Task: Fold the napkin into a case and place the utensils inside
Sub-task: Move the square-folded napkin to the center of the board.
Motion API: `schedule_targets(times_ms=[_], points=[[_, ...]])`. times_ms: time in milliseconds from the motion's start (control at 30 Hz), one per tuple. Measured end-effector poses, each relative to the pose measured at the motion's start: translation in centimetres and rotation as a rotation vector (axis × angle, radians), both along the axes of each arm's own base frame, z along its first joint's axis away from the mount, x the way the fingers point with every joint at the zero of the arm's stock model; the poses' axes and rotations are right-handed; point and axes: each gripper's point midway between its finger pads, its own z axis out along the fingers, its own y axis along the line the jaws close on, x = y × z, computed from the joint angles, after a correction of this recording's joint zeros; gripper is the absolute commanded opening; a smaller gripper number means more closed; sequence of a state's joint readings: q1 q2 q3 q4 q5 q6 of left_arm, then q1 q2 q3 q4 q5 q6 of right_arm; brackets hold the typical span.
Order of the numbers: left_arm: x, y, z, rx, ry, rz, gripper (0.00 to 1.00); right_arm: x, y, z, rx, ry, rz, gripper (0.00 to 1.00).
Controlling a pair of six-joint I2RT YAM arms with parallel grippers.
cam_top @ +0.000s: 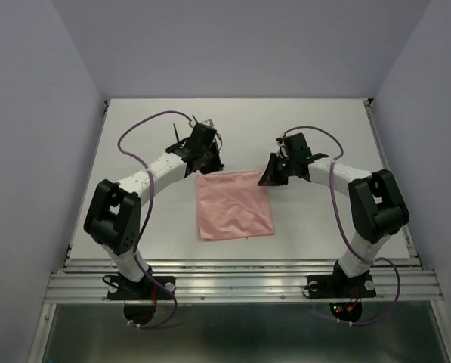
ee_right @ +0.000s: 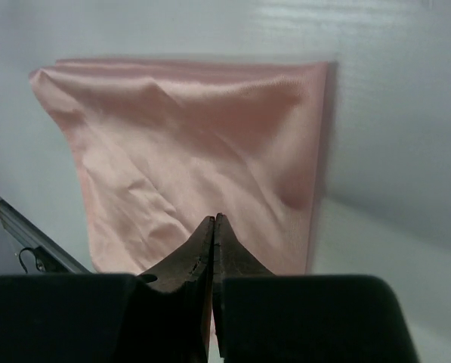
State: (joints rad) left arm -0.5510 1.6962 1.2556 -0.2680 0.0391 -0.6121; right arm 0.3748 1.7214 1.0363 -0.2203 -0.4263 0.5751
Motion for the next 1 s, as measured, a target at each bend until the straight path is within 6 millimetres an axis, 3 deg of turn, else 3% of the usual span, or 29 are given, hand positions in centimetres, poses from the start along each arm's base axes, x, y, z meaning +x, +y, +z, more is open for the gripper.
schedule_targets(times_ms=[133,233,300,400,533,700,800,933,1000], points=[[-2.1,3.0,-1.9,0.023,0.045,0.048,0.0,2.9,0.7,-0.9,-0.024,-0.013,-0.005,0.04],[-4.2,5.5,-3.9,0.055,0.093,0.093,0.0,3.7,0.1,-3.2,-0.089,0.005,-0.025,0.04],[-5.2,6.5,-4.2,0.066,0.104,0.11,0.0,3.9,-0.4,-4.5,-0.125,0.022,-0.037,0.04],[-6.6,7.7,-3.8,0.071,0.095,0.134,0.0,5.1,-1.1,-4.6,-0.177,0.001,-0.068,0.04],[-6.8,8.6,-2.5,0.06,0.055,0.162,0.0,6.5,-1.8,-4.5,-0.253,-0.05,-0.107,0.04],[-7.0,10.6,-1.7,0.058,0.035,0.213,0.0,8.7,-4.4,-4.3,-0.383,-0.112,-0.187,0.04],[-6.8,11.7,-1.5,0.071,0.029,0.244,0.0,9.3,-5.5,-4.2,-0.423,-0.128,-0.195,0.08],[-6.8,13.0,-1.1,0.092,0.02,0.272,0.01,8.8,-5.3,-4.0,-0.421,-0.127,-0.151,0.18],[-6.9,13.3,-0.9,0.1,0.016,0.274,0.01,8.0,-4.5,-3.5,-0.423,-0.131,-0.116,0.31]])
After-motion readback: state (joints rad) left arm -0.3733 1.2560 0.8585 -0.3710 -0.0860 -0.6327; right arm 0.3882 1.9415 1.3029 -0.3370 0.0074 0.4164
